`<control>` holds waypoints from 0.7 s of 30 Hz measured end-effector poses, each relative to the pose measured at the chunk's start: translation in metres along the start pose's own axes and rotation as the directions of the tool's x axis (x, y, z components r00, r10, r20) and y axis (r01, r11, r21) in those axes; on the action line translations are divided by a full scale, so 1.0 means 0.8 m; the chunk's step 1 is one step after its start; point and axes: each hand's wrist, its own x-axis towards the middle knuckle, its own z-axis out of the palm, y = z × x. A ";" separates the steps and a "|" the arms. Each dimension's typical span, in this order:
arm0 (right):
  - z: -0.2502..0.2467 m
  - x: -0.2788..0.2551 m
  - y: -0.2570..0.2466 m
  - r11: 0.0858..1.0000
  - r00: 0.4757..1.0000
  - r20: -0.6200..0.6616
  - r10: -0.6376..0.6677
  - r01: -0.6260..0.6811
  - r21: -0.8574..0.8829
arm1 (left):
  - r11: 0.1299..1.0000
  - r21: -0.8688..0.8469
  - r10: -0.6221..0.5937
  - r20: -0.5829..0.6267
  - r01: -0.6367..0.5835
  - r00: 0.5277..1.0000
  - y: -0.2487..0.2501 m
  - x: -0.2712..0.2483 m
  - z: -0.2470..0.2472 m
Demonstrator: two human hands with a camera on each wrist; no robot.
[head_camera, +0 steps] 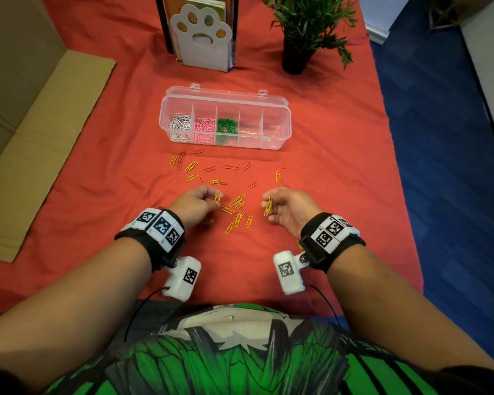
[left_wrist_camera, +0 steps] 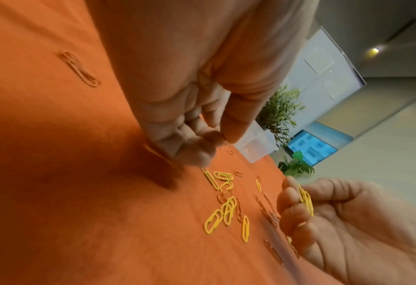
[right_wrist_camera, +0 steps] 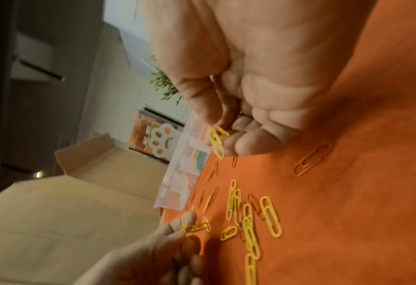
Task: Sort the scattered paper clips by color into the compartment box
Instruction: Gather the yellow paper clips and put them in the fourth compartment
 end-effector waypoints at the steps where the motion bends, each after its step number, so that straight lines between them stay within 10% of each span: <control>1: 0.000 -0.003 -0.001 0.999 0.999 0.021 0.026 -0.027 0.038 | 0.994 -0.095 -0.045 0.009 0.046 0.999 0.004 -0.004 0.001; 5: 0.008 -0.002 0.001 0.998 0.999 0.022 0.034 -0.035 0.049 | 0.899 -0.417 -0.120 0.066 0.137 0.990 0.010 -0.013 -0.002; 8: 0.019 0.007 0.008 0.964 0.999 0.002 -0.032 0.031 -0.264 | 0.820 -0.542 -0.152 0.101 0.183 0.983 0.011 -0.011 -0.006; 15: 0.036 0.003 0.014 0.478 0.983 -0.091 -0.159 -0.003 -0.878 | 0.939 -0.331 -0.092 0.024 0.095 0.995 0.004 -0.001 0.001; 21: 0.052 0.010 0.039 0.117 0.959 -0.030 -0.280 0.003 -0.993 | 0.999 0.014 -0.028 -0.033 0.029 0.999 -0.001 0.009 0.008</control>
